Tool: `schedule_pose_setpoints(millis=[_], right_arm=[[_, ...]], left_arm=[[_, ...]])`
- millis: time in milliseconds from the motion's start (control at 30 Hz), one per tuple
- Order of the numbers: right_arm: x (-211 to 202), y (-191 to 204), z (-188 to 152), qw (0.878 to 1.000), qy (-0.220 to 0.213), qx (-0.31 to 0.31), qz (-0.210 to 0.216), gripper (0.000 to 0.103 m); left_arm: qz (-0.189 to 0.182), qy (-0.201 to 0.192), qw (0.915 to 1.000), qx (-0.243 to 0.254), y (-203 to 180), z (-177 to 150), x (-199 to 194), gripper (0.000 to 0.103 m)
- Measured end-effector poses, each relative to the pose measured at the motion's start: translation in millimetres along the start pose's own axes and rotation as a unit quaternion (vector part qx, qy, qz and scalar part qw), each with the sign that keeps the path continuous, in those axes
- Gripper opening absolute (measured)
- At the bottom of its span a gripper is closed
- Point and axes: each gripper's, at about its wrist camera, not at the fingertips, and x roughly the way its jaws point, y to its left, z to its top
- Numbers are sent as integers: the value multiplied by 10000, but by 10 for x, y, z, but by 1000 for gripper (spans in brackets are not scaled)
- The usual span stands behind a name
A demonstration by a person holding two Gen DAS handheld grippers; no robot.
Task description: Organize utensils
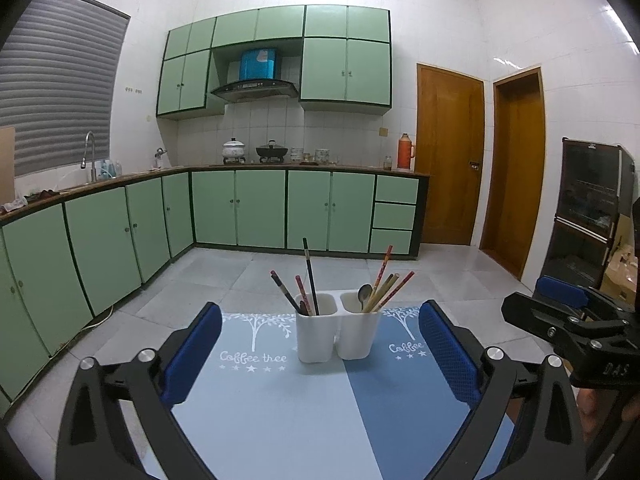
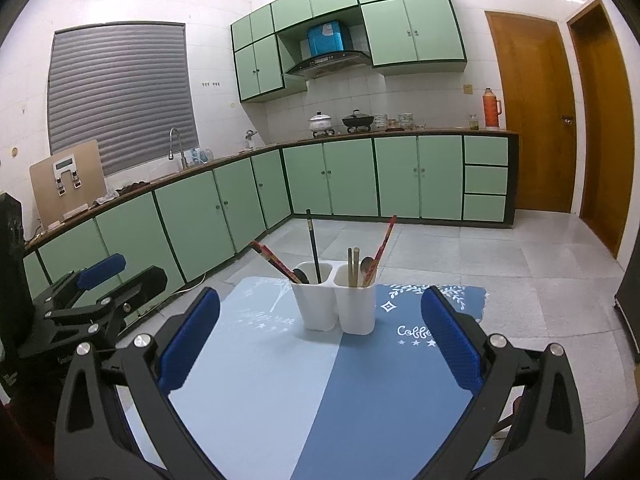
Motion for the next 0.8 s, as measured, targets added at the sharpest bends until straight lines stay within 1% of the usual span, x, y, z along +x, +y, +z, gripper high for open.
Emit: schedule_pose_setpoints(millis=[400,800], right_arm=[[-7,20,18,10000,4,-50,-6,98],[12,39,26,10000,15,-64,-5,98]], left_arm=[[29,-71,10000,-15,-19,10,-18,97],[72,-48,10000,-20,-7,-15,-40,97]])
